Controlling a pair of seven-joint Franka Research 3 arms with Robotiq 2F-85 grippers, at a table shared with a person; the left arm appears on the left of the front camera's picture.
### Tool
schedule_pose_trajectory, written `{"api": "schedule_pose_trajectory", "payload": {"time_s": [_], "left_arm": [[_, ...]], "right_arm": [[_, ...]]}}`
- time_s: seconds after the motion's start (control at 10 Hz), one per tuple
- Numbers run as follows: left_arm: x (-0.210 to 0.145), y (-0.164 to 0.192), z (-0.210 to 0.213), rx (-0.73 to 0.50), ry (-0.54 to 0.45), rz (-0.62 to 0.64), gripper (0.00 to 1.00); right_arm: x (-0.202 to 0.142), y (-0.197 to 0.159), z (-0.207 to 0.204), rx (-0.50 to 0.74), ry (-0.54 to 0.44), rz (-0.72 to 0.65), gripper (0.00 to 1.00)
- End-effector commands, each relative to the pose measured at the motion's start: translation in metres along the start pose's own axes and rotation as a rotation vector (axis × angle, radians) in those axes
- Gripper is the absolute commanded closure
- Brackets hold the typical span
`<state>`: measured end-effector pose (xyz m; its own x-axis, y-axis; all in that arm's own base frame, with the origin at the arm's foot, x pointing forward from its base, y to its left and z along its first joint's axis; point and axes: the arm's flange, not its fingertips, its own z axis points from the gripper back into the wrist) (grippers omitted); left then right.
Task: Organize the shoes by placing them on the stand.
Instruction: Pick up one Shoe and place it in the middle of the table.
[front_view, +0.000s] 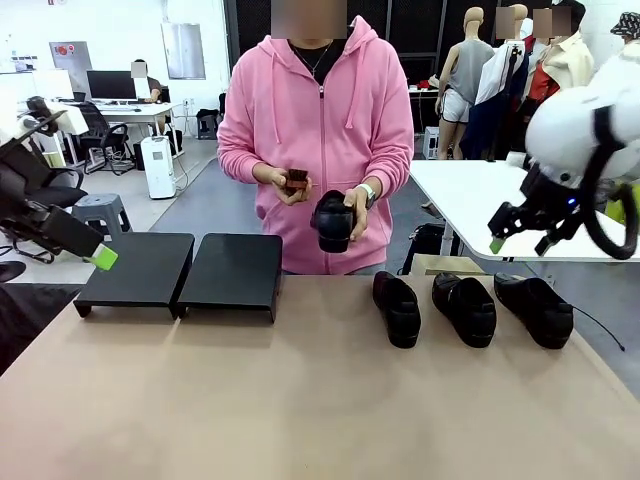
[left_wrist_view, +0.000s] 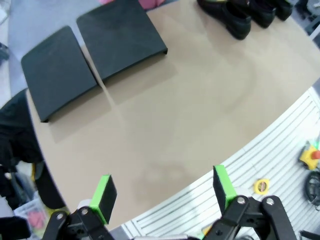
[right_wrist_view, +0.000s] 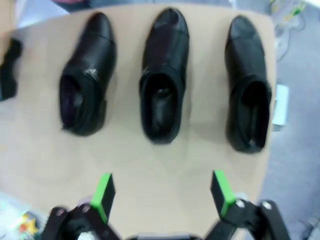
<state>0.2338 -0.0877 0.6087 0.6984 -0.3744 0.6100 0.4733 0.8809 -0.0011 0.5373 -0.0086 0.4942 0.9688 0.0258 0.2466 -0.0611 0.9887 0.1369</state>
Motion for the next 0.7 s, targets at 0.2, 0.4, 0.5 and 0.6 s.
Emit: {"api": "schedule_pose_trajectory", "payload": {"time_s": [0.2,0.4,0.5,0.6], "left_arm": [[-0.001,0.001,0.0,-0.011,-0.005,-0.008,0.0],[-0.001,0.001,0.0,-0.011,-0.005,-0.008,0.0],[-0.001,0.001,0.0,-0.011,-0.005,-0.008,0.0],[-0.001,0.001,0.0,-0.011,-0.005,-0.008,0.0]], "right_arm": [[0.082,-0.032,-0.081,0.092,0.175,-0.069,0.0],[0.091,-0.039,-0.11,0.125,0.201,-0.094,0.0],[0.093,-0.04,-0.117,0.127,0.221,-0.105,0.0],[0.093,-0.043,-0.127,0.081,0.254,-0.149,0.0]]}}
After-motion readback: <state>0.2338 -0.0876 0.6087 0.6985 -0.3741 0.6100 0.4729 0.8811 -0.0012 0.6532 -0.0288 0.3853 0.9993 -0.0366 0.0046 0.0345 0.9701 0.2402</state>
